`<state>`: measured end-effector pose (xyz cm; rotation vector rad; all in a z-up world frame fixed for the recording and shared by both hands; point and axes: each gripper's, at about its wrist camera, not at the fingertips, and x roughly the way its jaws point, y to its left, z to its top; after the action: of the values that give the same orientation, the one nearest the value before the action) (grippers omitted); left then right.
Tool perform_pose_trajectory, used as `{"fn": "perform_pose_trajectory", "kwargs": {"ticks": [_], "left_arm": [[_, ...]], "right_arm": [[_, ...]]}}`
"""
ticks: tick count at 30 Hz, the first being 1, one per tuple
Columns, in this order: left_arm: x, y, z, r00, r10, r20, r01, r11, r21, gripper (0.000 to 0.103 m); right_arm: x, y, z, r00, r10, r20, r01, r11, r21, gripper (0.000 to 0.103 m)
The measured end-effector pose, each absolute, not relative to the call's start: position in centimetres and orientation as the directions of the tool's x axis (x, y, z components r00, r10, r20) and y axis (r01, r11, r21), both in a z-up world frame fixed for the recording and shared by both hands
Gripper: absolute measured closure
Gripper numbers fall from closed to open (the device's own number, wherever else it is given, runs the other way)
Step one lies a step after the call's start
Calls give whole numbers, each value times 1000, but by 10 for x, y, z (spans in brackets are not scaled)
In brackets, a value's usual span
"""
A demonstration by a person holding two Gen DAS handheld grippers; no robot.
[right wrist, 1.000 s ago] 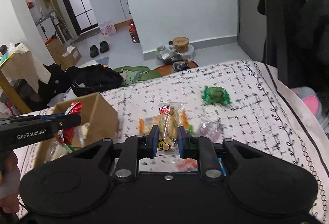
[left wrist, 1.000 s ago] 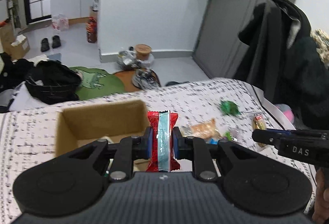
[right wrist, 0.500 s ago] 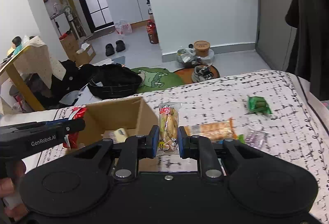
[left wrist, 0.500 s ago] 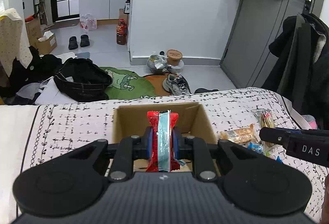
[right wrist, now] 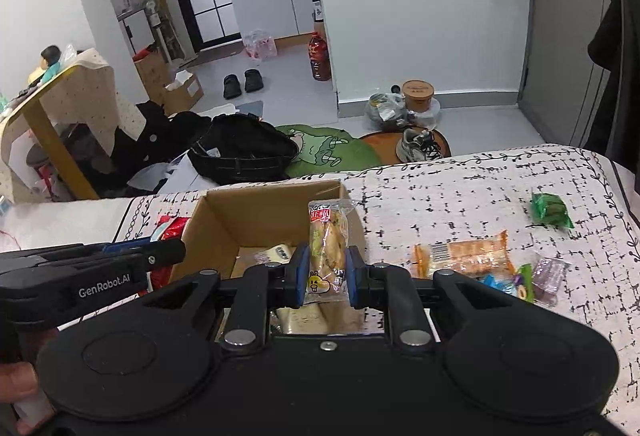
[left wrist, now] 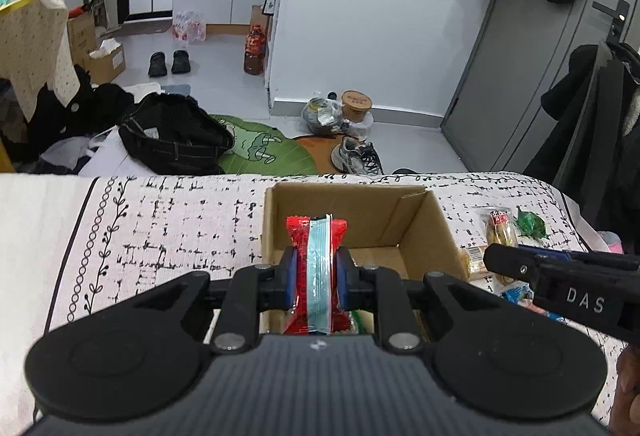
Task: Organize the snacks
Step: 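Carry both bars over the box and open both tools to drop them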
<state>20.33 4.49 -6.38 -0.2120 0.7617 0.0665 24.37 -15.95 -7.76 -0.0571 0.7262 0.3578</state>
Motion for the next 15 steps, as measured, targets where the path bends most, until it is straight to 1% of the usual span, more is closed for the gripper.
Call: {"fn": "perform_pose_trajectory", "kwargs": {"ticks": [6,9,12,14,15], "left_arm": [[210,51,-71,707,-40,-706,-144,969,-199,84],[211,52,-71,710,-55,-702,-142,965,-219,80],[210,51,-70,713,-42,-700,-144,968,-205,70],[208,51,-68,715,-16,-699,-161,969,-187,56],[206,51,-67,718,-5,-697,-167,969,-180,53]], "right_arm": [[248,-154,-82,687,290,-666,-331,941,68,84],[249,-152,-82,685,290,-668,-334,940,65,84],[250,-148,-82,686,294,-666,-343,937,60,84],[251,-145,-82,685,296,-665,-347,936,59,84],[251,-144,-82,685,298,-665,-349,935,59,84]]}}
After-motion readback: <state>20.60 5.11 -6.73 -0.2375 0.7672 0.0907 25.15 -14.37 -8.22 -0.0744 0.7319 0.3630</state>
